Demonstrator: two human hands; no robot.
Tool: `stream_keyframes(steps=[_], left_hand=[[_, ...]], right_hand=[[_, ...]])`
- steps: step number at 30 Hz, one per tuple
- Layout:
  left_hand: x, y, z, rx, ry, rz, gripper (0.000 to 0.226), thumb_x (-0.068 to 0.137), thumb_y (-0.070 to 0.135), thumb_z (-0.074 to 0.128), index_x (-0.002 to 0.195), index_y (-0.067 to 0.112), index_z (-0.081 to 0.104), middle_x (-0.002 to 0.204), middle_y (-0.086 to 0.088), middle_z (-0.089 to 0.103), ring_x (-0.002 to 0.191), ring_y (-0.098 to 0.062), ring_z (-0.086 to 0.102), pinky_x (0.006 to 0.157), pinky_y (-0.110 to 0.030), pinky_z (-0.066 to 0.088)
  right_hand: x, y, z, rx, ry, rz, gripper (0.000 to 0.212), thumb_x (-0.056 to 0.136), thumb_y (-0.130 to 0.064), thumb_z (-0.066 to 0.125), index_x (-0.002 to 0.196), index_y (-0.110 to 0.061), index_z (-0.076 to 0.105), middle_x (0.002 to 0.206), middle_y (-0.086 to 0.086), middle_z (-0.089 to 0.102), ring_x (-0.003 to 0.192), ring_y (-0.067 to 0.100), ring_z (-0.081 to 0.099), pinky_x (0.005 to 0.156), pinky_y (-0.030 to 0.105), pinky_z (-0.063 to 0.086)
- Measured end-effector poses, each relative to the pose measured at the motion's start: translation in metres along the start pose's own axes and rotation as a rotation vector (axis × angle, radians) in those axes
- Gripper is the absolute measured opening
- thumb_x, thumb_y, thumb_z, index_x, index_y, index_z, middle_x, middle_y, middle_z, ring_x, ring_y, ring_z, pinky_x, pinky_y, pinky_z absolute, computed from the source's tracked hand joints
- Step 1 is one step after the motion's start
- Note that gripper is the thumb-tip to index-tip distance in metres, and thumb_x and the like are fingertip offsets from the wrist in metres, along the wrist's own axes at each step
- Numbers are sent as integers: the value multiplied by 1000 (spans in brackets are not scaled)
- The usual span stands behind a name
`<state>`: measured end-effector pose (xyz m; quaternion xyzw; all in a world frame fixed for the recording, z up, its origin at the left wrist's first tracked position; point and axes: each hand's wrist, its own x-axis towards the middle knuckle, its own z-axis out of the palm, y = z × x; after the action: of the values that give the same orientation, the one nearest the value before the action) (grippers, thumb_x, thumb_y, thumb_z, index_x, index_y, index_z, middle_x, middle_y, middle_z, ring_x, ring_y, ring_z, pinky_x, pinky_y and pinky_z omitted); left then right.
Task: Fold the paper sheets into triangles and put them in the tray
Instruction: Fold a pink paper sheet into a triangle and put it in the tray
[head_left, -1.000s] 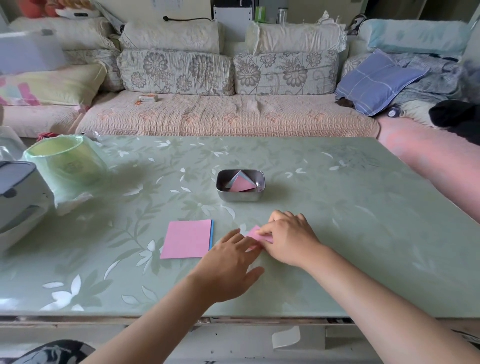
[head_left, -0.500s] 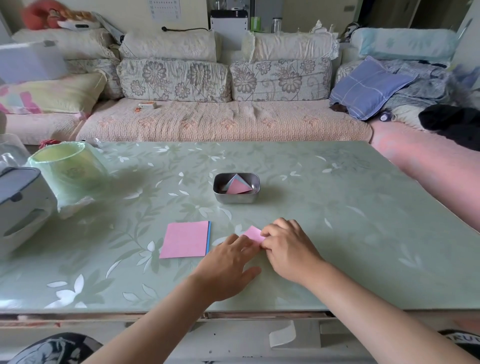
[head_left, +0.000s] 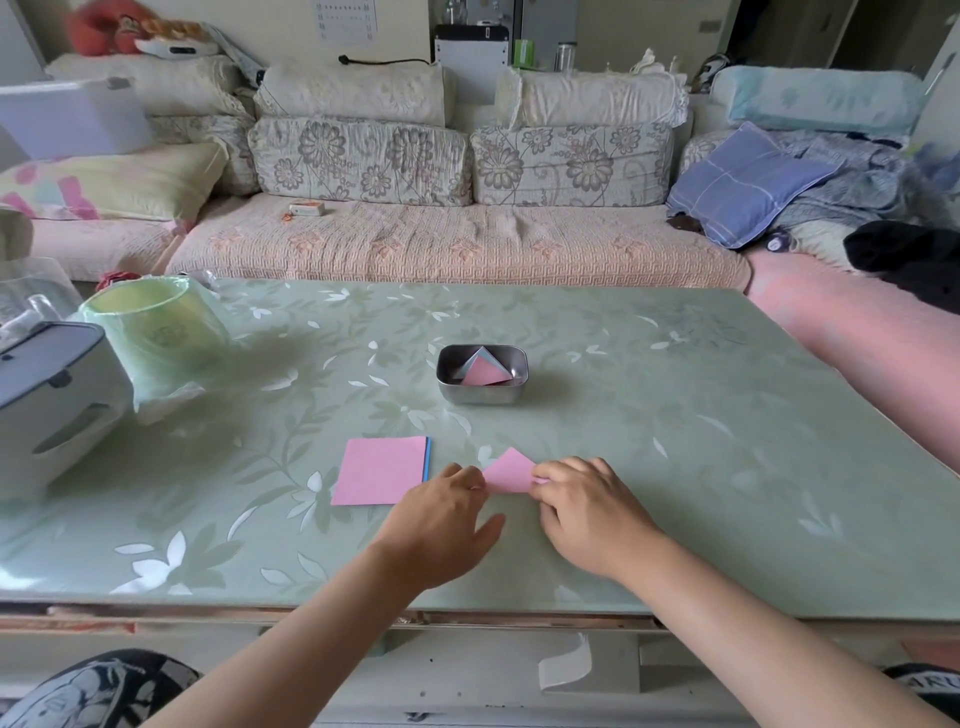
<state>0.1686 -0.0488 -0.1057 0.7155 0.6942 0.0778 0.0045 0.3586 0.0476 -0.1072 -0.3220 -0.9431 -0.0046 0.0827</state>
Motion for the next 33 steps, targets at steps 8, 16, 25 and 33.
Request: stream_keyframes(steps=[8,16,25,33], left_hand=[[-10,-6,-1,-1,36,-92,34,98,40,40,105,16,62,114,7,55,111,-14,49,78,-32,50],[-5,-2,0,1,133,-170,33,98,26,39,83,9,64,105,1,61,101,-20,55,70,-34,47],[14,19,18,-180,109,171,46,99,37,47,139,16,52,141,4,50,133,-13,39,105,-32,40],[16,20,17,-84,70,168,47,98,56,38,135,28,50,132,8,46,119,-17,43,92,-32,44]], right_hand=[[-2,-2,-1,45,4,40,37,96,-22,42,119,-26,71,136,-10,58,119,19,52,96,32,35],[-2,-3,1,47,13,59,34,95,-25,43,115,-26,71,134,-10,58,116,20,52,95,33,37],[0,-4,0,54,-15,76,34,94,-26,42,116,-23,69,129,-7,57,117,22,51,94,35,39],[-9,6,-7,13,-3,193,34,91,-29,45,109,-31,74,125,-12,61,116,19,53,92,34,38]])
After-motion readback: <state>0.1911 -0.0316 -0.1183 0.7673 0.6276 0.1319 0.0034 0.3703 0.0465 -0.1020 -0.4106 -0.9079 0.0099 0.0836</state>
